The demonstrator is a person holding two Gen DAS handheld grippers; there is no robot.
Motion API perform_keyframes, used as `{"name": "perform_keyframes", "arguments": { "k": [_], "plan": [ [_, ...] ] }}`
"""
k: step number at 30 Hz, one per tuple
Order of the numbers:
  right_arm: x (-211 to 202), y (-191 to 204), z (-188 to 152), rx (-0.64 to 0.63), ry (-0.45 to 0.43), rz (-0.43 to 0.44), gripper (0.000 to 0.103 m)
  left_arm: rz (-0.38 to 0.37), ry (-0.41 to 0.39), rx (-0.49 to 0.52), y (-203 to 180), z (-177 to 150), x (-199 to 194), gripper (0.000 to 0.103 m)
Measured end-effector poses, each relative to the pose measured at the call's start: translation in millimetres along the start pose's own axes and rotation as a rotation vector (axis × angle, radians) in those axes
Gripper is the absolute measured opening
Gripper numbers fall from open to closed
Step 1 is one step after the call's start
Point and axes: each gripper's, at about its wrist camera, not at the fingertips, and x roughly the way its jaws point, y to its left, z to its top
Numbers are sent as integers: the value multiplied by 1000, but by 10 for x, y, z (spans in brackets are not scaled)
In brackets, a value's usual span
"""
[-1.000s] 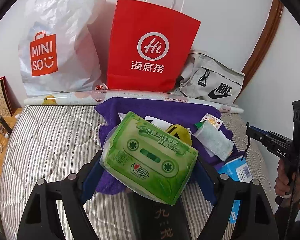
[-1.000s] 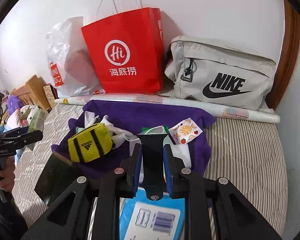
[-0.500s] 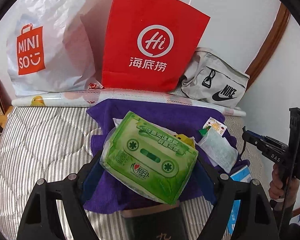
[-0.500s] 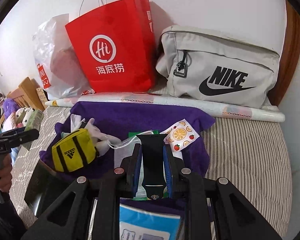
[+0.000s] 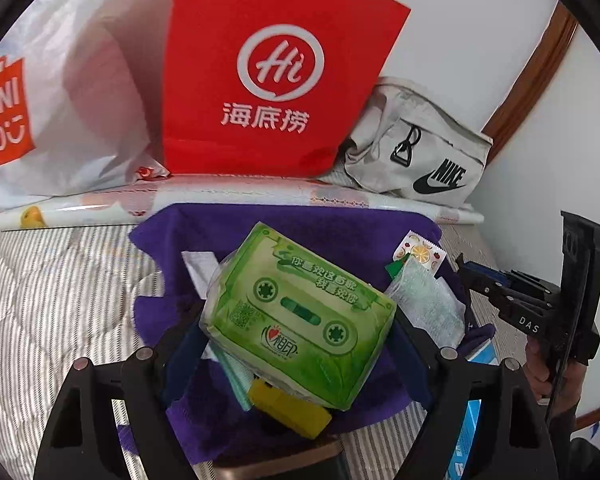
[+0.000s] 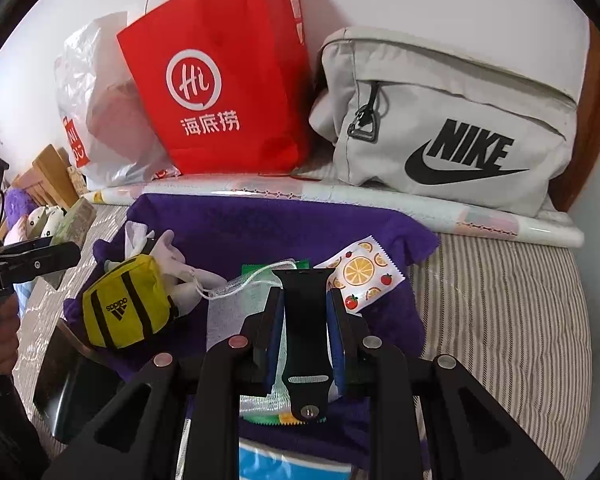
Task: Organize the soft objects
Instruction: 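Carry the tissue pack with the left tool while the right tool carries the strap to the towel, then release the tissue pack onto the towel with the left tool while the right tool drops the strap there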
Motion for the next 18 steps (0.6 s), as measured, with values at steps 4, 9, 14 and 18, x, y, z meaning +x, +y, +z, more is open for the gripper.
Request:
{"name": "perform_keyframes", "arguments": {
  "k": [4, 9, 14, 18],
  "plan": [
    [105, -12, 18, -4, 14, -2, 21, 6, 29, -11, 36, 11, 146, 83],
    [245, -21, 32, -7, 47, -3, 21, 16, 67, -17, 90, 15, 289, 83],
    [297, -27, 9, -9, 62, 2, 22, 12, 96, -3, 73, -14, 372, 85],
    [292, -38, 9, -1, 66, 11, 23, -21, 88, 2, 47, -10, 358, 85]
  ]
}}
